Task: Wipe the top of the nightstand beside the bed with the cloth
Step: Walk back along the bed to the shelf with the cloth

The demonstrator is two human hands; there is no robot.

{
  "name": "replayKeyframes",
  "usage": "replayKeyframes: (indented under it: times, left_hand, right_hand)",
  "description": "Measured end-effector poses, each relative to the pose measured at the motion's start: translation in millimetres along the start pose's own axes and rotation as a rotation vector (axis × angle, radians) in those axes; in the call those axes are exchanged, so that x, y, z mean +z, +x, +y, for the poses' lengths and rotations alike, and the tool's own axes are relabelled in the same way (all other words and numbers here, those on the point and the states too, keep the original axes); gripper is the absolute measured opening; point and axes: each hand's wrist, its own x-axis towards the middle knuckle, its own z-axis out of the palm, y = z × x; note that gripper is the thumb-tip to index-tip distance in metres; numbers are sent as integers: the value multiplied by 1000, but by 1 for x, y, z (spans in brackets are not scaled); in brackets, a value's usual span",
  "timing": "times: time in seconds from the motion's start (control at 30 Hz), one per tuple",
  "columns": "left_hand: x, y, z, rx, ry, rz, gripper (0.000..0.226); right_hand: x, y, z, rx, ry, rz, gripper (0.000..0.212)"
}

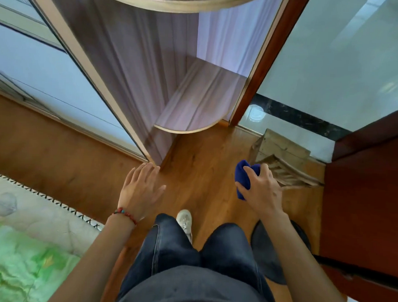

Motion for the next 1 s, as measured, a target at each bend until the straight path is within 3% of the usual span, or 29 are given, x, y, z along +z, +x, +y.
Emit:
replayKeyframes:
  times: [0.3,0.47,0.6,0.73,1.0]
  left_hand:
    - [-6,63,-12,-136,-45,26,56]
    - [6,81,-15,-260,-59,1,67]
    - [25,95,-12,-321,-71,20,55]
    - [46,113,-9,-365,-78,42,51]
    - [78,138,-11,-405,-105,31,66]
  right_hand:
    - [14,111,-17,-102,3,-103,41]
    - [37,165,-20,-237,43,-132,41]
    - [66,203,-17,-300,79,-134,45]
    - [104,240,-19,-276,172,-156,44]
    - [182,325,-41,-212,293,-137,41]
